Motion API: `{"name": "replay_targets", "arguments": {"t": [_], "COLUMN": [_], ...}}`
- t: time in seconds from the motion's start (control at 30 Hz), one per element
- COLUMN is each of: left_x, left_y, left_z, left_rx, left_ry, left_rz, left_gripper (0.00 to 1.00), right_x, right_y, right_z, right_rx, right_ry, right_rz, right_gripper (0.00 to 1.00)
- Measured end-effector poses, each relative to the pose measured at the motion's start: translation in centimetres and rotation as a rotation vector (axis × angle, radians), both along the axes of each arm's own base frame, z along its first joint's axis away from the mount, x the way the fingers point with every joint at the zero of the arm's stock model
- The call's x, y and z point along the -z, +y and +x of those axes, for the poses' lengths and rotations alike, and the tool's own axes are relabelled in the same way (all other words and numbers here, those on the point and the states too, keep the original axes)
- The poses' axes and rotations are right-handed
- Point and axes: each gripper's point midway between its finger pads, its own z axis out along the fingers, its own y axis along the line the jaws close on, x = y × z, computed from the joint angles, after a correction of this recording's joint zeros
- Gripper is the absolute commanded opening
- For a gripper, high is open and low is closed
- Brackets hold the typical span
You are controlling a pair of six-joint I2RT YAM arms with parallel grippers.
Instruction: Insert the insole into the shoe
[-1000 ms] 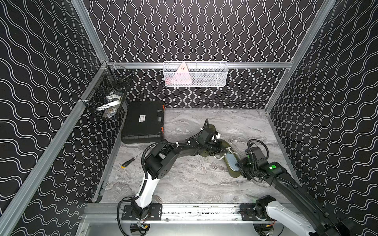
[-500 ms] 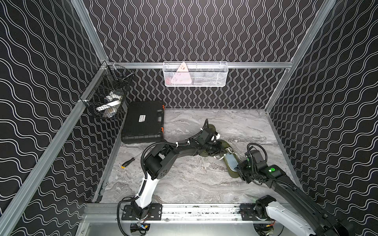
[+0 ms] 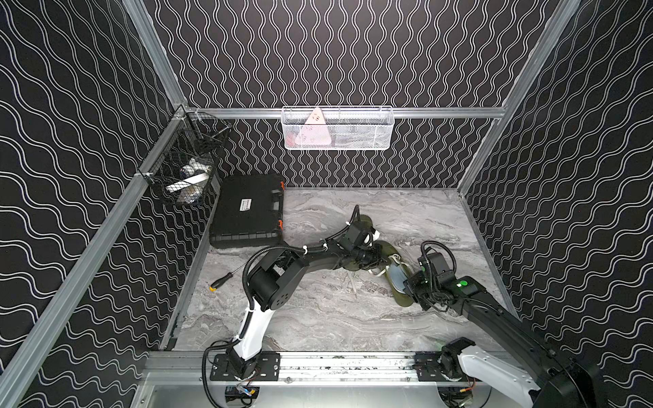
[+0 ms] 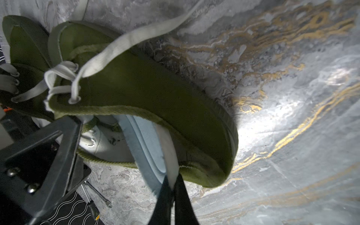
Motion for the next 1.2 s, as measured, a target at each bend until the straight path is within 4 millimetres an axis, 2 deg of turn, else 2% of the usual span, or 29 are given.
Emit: {"name": "replay_targets", "arguments": {"t": [0.23, 0.47, 0.57, 0.63, 0.7, 0.83, 0.93, 1.07, 1.2], "left_x": [0.1, 0.2, 0.2, 0.2, 0.3, 0.3, 0.1, 0.1, 0.1], "left_y": [0.0, 0.0, 0.0, 0.0, 0.0, 0.0, 0.0, 0.0, 0.1], "left_z": [-0.1, -0.1, -0.1, -0.2, -0.2, -0.3, -0.3, -0.3, -0.2], "left_rx": [0.001, -0.003, -0.002, -0.002, 0.0, 0.012, 0.016, 0.015, 0.015], "left_ry": [0.0, 0.001, 0.001, 0.001, 0.002, -0.006, -0.007, -0.005, -0.006], "left_rz": [0.001, 0.006, 0.006, 0.007, 0.008, 0.013, 0.013, 0.015, 0.016], "left_gripper": [0.0, 0.0, 0.0, 0.0, 0.0, 0.0, 0.0, 0.0, 0.0], "right_x": [1.0, 4.1, 4.6, 4.1, 2.7, -0.8, -2.1, -2.3, -1.6], "right_y": [-0.8, -1.4, -1.6, -1.8, -2.0, -1.6, -1.7, -2.0, -2.1], "right_z": [0.3, 0.1, 0.3, 0.6, 0.9, 1.8, 1.5, 0.9, 0.7], "right_rx": [-0.03, -0.065, -0.073, -0.079, -0.082, -0.109, -0.115, -0.121, -0.14], "right_ry": [0.034, 0.126, 0.133, 0.123, 0.098, 0.002, -0.017, -0.002, 0.027], "right_rz": [-0.093, -0.176, -0.196, -0.216, -0.234, -0.234, -0.233, -0.246, -0.264], "right_gripper": [0.0, 0.0, 0.02, 0.14, 0.31, 0.4, 0.42, 0.42, 0.29]}}
